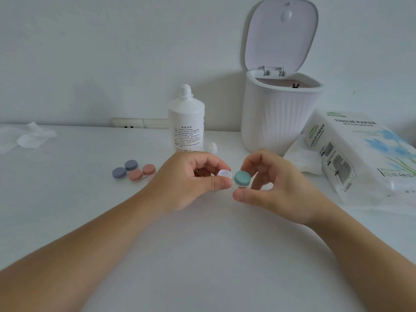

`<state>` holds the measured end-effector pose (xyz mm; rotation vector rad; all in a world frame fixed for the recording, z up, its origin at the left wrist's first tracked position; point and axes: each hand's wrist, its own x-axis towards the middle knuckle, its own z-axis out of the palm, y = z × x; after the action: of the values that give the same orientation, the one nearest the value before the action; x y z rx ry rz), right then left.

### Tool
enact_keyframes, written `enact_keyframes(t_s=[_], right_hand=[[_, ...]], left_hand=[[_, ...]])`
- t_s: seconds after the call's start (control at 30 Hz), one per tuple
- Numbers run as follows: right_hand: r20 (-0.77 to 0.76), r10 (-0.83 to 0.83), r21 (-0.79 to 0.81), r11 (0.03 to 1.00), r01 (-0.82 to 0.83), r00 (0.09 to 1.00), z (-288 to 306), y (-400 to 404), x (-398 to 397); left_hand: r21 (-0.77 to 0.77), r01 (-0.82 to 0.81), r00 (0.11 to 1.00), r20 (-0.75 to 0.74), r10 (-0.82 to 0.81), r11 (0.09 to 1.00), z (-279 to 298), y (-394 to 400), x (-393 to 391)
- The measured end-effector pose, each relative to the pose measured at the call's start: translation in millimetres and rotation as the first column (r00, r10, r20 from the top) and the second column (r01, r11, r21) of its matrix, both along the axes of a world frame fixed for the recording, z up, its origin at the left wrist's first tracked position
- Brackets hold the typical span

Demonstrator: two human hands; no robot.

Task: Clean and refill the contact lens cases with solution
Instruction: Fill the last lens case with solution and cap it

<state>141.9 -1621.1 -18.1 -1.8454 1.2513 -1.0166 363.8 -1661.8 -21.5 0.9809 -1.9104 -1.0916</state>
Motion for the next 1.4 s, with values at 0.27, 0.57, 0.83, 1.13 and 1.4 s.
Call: enact_keyframes(t_s=[0.27,0.57,0.83,1.13,1.4], right_hand=[[0.044,-0.014,-0.018,1.000,0.015,0.999,-1.6,-0.7,1.8],[0.089,0.028,-0.002,1.000,-0.028,0.996,-2.4,-1.8,-1.8],[0.095,0.056,0.022,0.998,-0.059,0.994,-4.1,-1.4,-4.2],[0.095,0.008,0.020,1.000,-0.010,0.995,-6.7,-0.5,0.3],[0.089,-0.003,0.054,0.999,-0.002,0.996,-4.9,-4.4,-5.6]], left_hand=[[-0.014,0.014,1.000,-0.005,-0.014,1.000,-2.9,-1.7,-0.4],[0.004,0.008,1.000,-0.029,-0.008,1.000,-0.9,-1.4,-0.1],[0.009,0.022,0.999,-0.047,-0.022,1.000,-1.1,-2.4,0.0],[-0.027,-0.018,0.997,-0.069,0.016,0.999,-2.7,0.4,-1.6],[-0.242,-0.044,0.976,0.197,0.093,0.969,2.4,0.4,5.1]])
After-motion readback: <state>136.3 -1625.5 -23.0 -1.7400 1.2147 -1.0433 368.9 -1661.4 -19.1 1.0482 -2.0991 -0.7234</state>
